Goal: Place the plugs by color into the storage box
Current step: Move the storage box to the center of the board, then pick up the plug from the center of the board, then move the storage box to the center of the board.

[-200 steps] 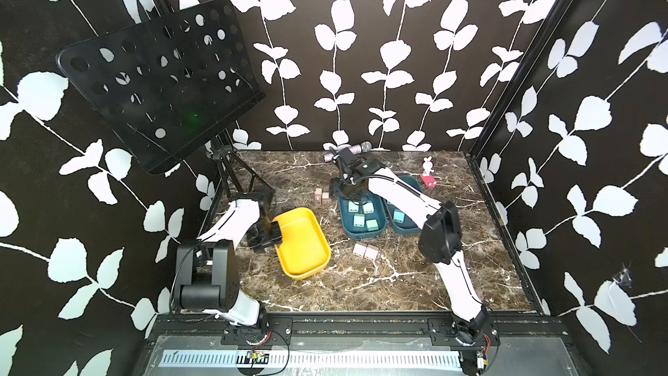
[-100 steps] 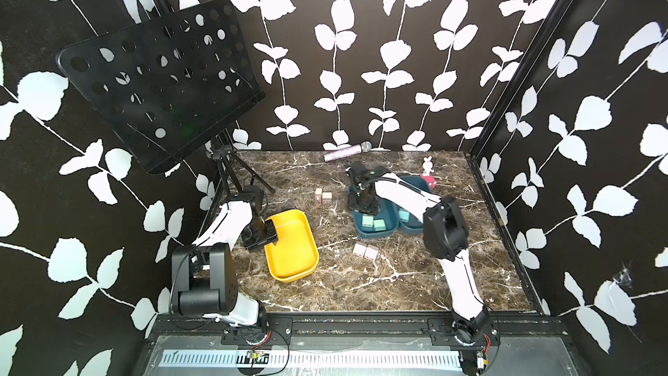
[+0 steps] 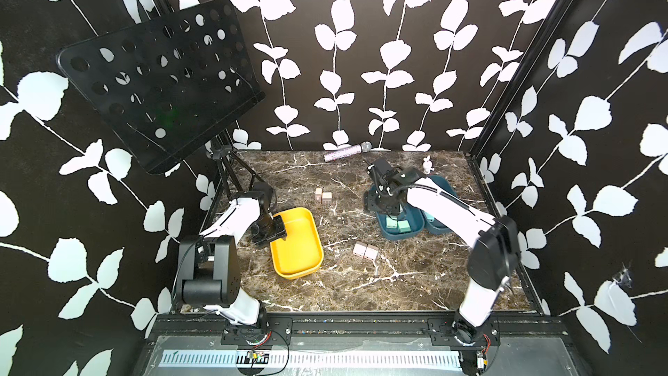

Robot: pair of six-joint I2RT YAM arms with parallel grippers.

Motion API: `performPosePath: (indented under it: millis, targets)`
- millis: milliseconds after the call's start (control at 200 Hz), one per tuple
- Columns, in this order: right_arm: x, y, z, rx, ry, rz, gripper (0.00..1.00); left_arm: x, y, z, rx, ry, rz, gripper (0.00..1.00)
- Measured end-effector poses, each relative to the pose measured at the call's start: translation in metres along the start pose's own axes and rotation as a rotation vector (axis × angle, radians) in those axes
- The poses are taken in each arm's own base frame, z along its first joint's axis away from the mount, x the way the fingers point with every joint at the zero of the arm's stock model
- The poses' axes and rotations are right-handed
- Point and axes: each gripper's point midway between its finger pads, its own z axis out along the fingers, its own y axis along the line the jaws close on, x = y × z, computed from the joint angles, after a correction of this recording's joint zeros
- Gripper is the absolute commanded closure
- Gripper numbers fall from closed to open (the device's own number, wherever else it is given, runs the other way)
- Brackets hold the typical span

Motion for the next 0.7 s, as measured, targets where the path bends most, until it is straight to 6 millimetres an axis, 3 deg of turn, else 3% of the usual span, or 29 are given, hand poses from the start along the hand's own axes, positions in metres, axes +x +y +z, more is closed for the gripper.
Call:
performPosePath:
  millis: [125, 280, 440, 700]
  targets:
    - [0.048, 0.018, -0.001, -0.031, 0.048, 0.006, 0.27, -0.002, -0.006, 0.002, 0.012, 0.001, -0.003, 0.46]
    - [0.097, 0.022, 0.036, 0.004, 0.152, 0.073, 0.27, -0.003, -0.008, 0.003, 0.014, 0.0, -0.008, 0.46]
    - [0.111, 0.025, 0.064, 0.009, 0.183, 0.154, 0.27, -0.003, -0.008, 0.004, 0.017, 0.002, -0.007, 0.46]
    - [0.112, 0.028, 0.086, 0.005, 0.187, 0.218, 0.27, -0.002, -0.009, 0.004, 0.019, 0.004, -0.007, 0.46]
